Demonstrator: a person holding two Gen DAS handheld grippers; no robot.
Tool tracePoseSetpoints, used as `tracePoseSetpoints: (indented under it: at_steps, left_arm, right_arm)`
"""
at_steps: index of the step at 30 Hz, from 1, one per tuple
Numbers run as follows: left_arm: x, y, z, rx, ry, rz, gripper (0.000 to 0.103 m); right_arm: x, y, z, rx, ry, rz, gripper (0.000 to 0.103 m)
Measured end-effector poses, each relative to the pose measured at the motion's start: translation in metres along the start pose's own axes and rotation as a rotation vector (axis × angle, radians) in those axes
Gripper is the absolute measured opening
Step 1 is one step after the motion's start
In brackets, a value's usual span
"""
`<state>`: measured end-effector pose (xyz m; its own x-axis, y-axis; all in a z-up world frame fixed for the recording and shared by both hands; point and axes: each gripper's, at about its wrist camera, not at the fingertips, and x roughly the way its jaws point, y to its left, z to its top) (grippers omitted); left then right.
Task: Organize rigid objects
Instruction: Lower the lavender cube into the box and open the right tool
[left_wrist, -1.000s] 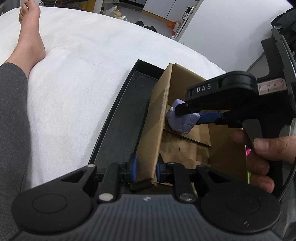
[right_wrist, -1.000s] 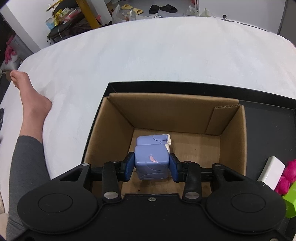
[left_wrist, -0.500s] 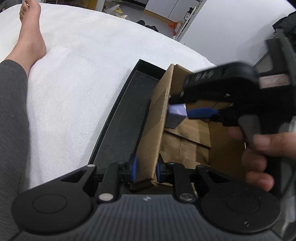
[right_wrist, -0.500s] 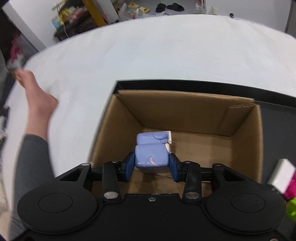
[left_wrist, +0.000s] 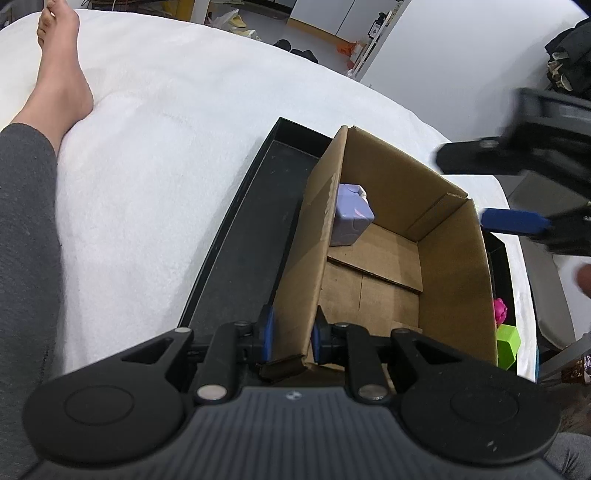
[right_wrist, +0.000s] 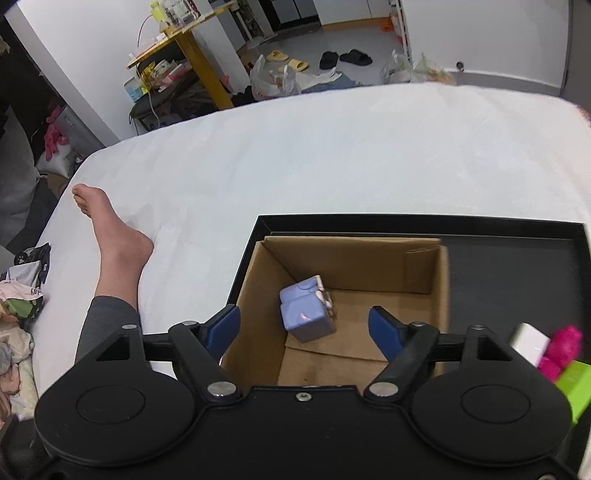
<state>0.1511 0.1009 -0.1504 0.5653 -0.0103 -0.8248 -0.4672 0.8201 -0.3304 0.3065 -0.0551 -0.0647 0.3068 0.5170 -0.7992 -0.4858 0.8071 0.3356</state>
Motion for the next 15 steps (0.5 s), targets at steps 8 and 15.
tracePoseSetpoints:
  at_steps: [8,15]
  left_arm:
    - [-0.001,-0.005,-0.002,0.016,0.004,0.014,0.018]
    - [0.000,-0.006,-0.001,0.017,0.011,0.025,0.018]
  right_arm:
    - [-0.040,-0.010,-0.009,-0.014,-0.047,-0.018,0.083]
    - [-0.065,-0.037,-0.023,0.060,-0.080,-0.055,0.083]
